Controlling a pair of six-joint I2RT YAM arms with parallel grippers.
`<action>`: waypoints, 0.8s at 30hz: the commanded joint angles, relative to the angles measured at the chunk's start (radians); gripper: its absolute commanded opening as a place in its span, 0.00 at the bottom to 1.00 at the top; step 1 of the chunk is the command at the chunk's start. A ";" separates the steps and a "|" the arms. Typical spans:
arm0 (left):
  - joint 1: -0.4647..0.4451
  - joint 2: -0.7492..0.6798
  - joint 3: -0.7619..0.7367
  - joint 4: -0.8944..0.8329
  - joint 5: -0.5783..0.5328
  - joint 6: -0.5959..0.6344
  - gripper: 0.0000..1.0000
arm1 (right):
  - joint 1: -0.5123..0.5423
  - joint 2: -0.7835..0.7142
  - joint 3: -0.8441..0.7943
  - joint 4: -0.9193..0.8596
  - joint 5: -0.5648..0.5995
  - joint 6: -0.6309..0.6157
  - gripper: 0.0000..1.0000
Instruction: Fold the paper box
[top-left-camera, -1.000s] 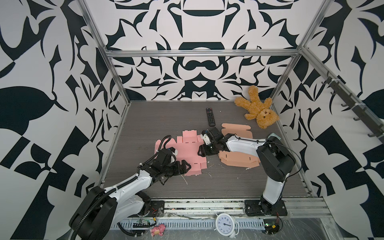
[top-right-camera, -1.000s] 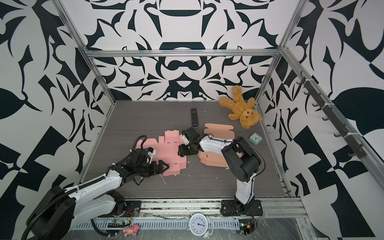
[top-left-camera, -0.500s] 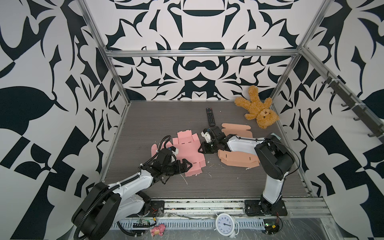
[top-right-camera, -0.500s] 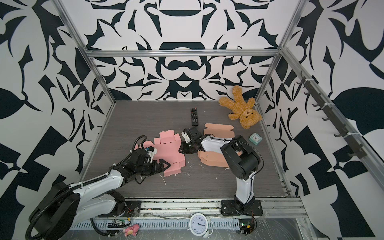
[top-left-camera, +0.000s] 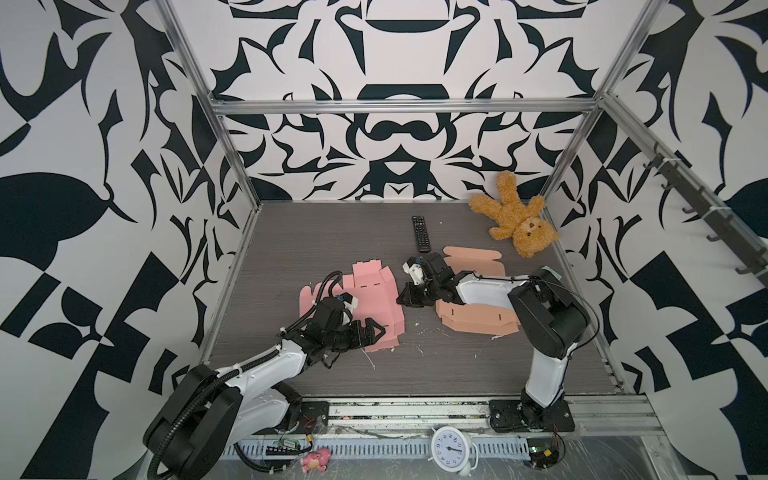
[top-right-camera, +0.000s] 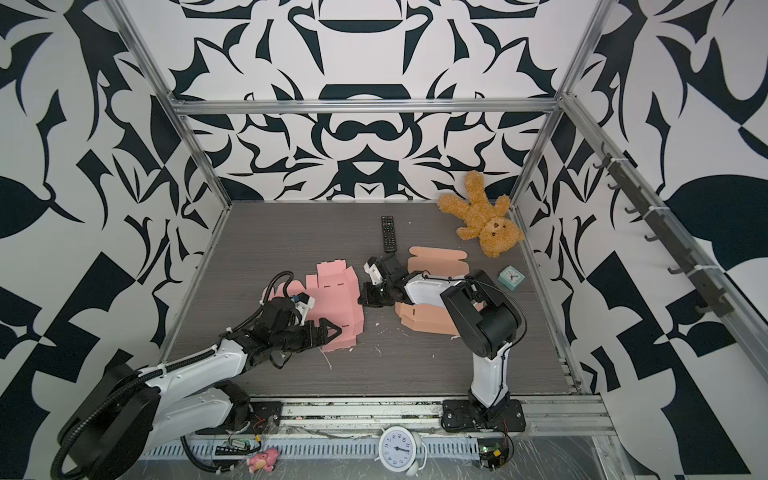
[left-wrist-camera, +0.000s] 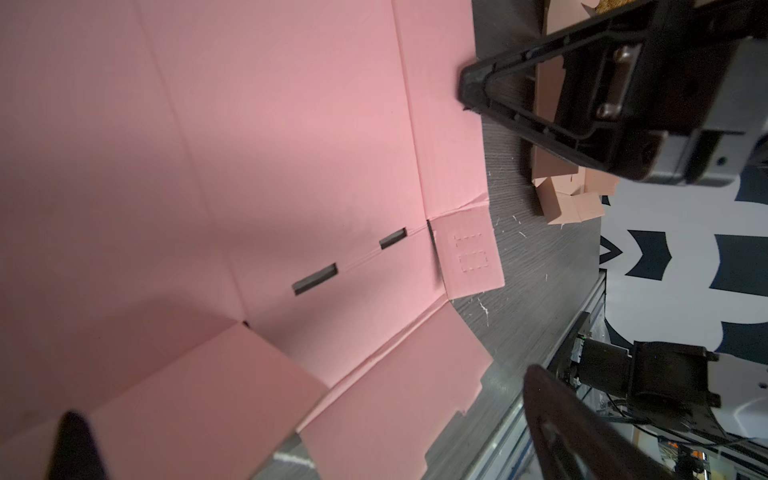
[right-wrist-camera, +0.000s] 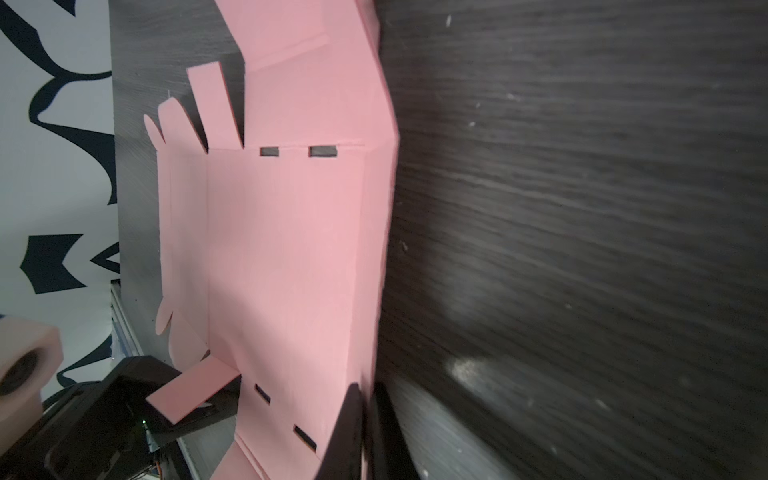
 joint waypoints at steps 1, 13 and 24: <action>-0.004 -0.058 -0.015 -0.069 0.019 0.028 0.98 | 0.000 -0.002 0.005 0.005 -0.021 -0.023 0.05; -0.003 -0.192 0.038 -0.157 0.039 0.038 0.98 | -0.023 -0.055 0.030 -0.160 0.025 -0.152 0.00; 0.083 -0.193 0.054 -0.196 0.025 0.073 0.96 | -0.037 -0.054 0.024 -0.166 0.019 -0.157 0.05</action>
